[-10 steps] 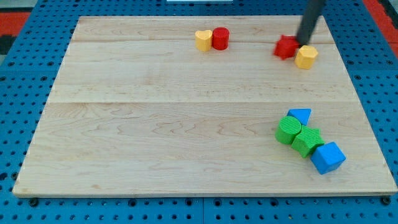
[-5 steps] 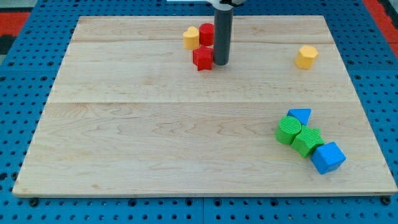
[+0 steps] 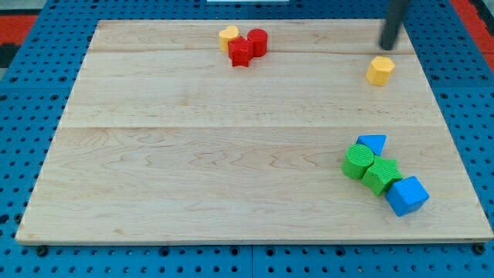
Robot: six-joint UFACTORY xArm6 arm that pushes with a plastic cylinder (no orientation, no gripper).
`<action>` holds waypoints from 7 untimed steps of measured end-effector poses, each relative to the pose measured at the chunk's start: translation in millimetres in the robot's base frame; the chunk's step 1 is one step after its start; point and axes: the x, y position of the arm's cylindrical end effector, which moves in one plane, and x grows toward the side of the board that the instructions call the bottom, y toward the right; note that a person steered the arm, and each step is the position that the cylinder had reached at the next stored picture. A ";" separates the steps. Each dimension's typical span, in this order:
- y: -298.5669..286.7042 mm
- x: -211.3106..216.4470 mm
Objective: Group up the red blocks and yellow blocks at the top center
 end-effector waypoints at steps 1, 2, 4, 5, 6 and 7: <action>-26.1 61.0; -135.1 46.3; -134.8 27.8; -144.0 60.5; -221.6 59.9; -249.4 26.4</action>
